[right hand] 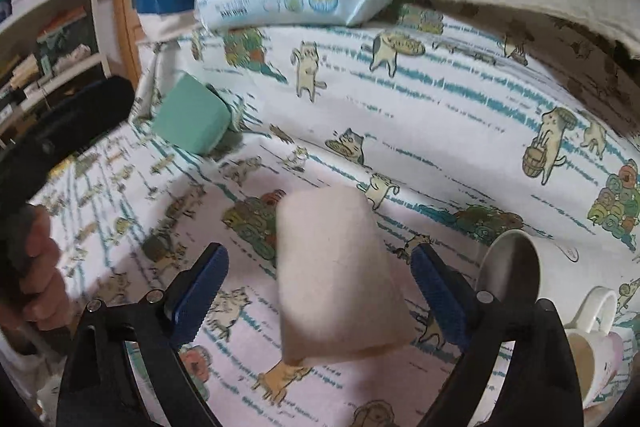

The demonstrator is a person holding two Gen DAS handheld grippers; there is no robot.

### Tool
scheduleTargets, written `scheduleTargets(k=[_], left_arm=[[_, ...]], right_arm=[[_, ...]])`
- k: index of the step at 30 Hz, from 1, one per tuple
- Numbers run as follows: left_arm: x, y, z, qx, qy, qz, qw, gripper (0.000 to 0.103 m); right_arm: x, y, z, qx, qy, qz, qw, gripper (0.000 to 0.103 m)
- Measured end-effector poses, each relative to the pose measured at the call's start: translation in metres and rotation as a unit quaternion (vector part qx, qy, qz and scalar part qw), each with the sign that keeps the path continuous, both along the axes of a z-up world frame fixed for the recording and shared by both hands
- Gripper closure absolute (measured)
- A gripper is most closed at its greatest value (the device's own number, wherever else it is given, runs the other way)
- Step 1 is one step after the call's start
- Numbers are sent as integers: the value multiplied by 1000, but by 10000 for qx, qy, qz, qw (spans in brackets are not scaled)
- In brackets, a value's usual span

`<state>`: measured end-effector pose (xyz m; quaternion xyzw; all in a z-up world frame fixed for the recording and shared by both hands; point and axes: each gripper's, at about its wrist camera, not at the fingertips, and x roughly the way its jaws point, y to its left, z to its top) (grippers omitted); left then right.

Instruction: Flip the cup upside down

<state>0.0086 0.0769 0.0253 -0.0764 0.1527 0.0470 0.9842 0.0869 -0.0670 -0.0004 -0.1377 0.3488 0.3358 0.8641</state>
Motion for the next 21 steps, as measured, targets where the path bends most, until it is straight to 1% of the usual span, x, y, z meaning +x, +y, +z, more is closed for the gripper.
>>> scheduleTargets(k=[2,5,6,7,9,10,11,13,15,17,21], left_arm=[[1,2,-1,-90,37,-30,9999,0],[-1,1,0,-62,-5,-11,10000,0],[-2,0,0,-47,-13,-2,10000,0],[-2,-1,0,-40,-5,5,10000,0],[-1,-1,-1,-59,24,-6,10000,0],[0,-2,-2,-70,44,-15,10000,0],[1,-2,-2,-65,56,-21,10000,0],[0,-4,-2,-25,59,-23,10000,0],[0,-5,-2,17,32,-26,10000,0],[-1,-6,-1,47,6,-29,10000,0],[-3,-7,0,90,-49,-2,9999,0]], right_arm=[[6,1,-4,-14,90,-79,9999,9],[15,3,-11,-18,232,-175,9996,11],[18,4,-13,-2,306,-196,9993,14],[21,5,-16,55,446,-196,9988,14],[27,5,-20,174,717,-230,9970,20],[30,6,-22,180,756,-277,9966,22],[31,6,-23,185,796,-301,9962,27],[33,5,-23,226,875,-306,9954,30],[34,4,-22,209,911,-380,9949,32],[32,0,-18,252,891,-480,9945,33],[21,-12,-1,426,798,-585,9942,33]])
